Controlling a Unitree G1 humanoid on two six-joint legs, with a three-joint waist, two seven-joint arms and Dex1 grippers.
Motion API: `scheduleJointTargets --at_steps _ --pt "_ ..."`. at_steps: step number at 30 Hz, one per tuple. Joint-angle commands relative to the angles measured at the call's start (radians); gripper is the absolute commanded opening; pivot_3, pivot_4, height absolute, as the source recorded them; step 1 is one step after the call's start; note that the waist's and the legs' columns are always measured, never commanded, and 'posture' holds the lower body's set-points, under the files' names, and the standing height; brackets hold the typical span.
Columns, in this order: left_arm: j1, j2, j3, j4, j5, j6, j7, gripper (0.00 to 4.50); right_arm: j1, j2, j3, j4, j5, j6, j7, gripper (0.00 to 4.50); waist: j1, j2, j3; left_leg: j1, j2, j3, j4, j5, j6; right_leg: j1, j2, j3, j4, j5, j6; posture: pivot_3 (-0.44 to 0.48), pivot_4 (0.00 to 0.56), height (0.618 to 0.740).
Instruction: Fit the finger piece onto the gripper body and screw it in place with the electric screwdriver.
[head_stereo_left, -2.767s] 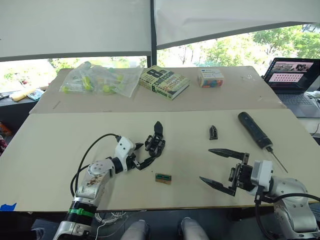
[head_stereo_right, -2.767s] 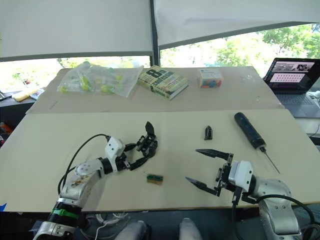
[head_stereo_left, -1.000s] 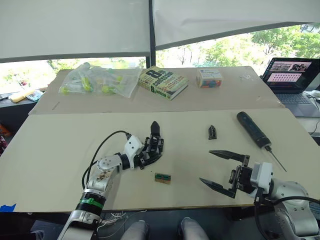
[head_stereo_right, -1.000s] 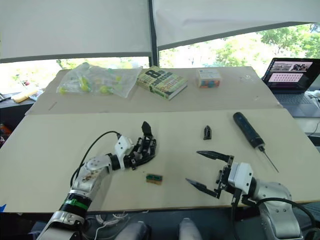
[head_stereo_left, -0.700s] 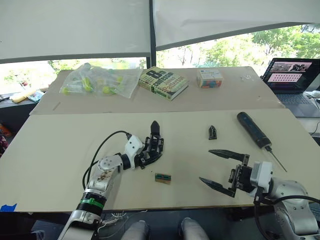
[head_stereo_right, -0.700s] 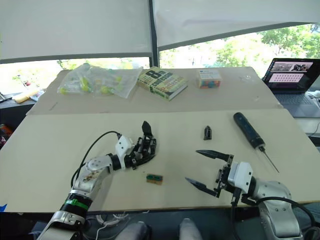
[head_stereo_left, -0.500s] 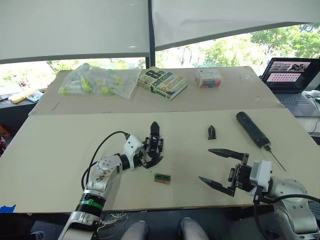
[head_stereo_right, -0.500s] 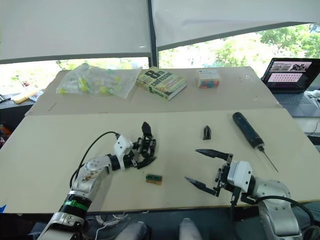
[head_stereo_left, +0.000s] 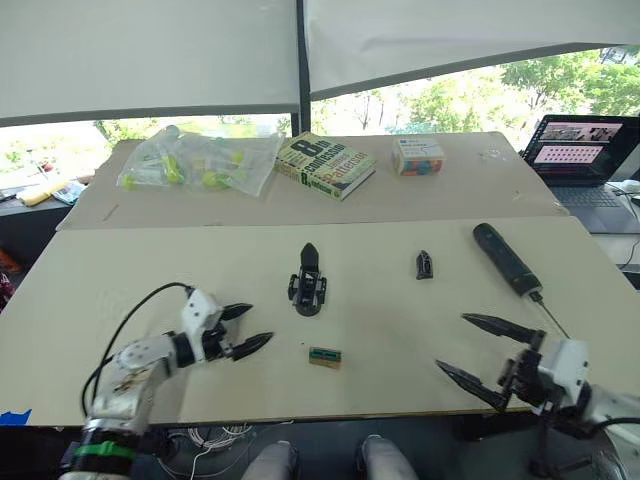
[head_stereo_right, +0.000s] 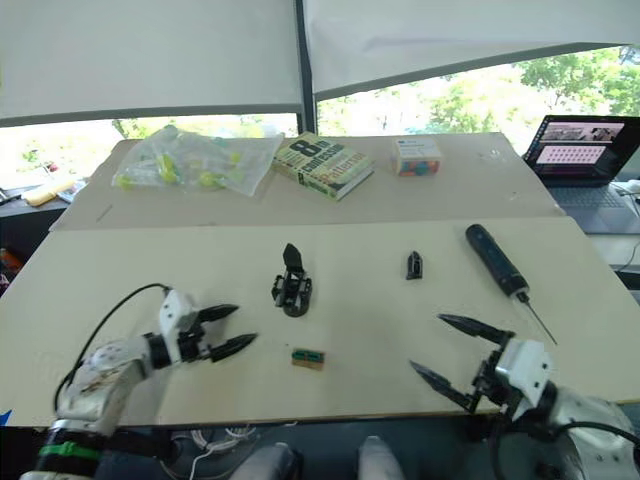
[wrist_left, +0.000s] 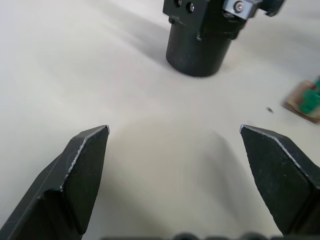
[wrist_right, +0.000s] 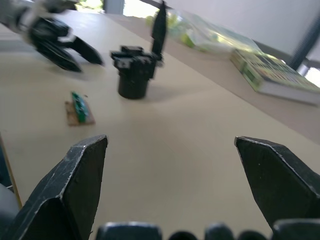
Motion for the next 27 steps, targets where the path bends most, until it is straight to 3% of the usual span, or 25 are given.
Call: scheduleJointTargets --at_steps 1,5,9,16,20,27 --pt "0.027 0.065 0.09 -0.132 -0.177 0.067 -0.13 4.44 0.052 0.051 -0.039 -0.035 -0.025 -0.009 -0.081 4.5 0.0 0.0 0.0 -0.001 0.001 0.0 0.0 0.0 0.0 0.0 0.0 0.0 -0.001 0.0 0.0 0.0 0.15 0.74" --pt "0.014 0.157 0.144 -0.173 -0.237 0.119 -0.186 4.44 0.026 0.079 -0.015 -0.07 -0.104 0.046 -0.199 4.5 -0.003 0.001 0.0 -0.001 0.002 0.0 0.0 0.0 0.0 -0.001 0.0 0.0 -0.001 0.0 -0.001 0.0 0.15 0.74" --pt "-0.039 0.192 0.153 -0.172 -0.255 0.143 -0.189 4.44 -0.041 0.067 0.005 -0.136 -0.118 0.247 -0.33 4.5 -0.004 0.002 0.0 0.0 0.002 0.002 0.0 0.0 0.0 -0.001 0.001 0.001 0.0 -0.001 -0.001 0.0 0.15 0.74" --pt "-0.109 0.171 0.116 -0.274 -0.294 0.224 -0.138 4.44 -0.419 -0.076 0.034 -0.246 0.16 0.983 -0.559 4.5 -0.003 0.001 0.001 -0.002 0.001 0.002 0.0 0.0 0.0 -0.003 0.001 0.001 -0.001 0.001 -0.003 0.0 0.15 0.74" --pt "-0.118 0.152 0.109 -0.291 -0.28 0.216 -0.108 4.44 -0.742 -0.155 0.141 -0.119 0.17 1.43 -0.674 4.5 -0.003 0.0 0.001 -0.004 0.001 0.002 0.0 0.0 0.0 -0.004 0.001 0.0 -0.001 0.003 -0.007 0.0 0.15 0.74" --pt "-0.105 0.131 0.101 -0.33 -0.276 0.213 -0.07 4.44 -1.147 -0.072 0.227 0.251 0.084 1.748 -0.738 4.5 -0.005 0.0 0.002 -0.006 0.001 0.002 0.0 0.0 0.001 -0.004 0.001 -0.001 -0.006 0.005 -0.009 0.0 0.15 0.74"
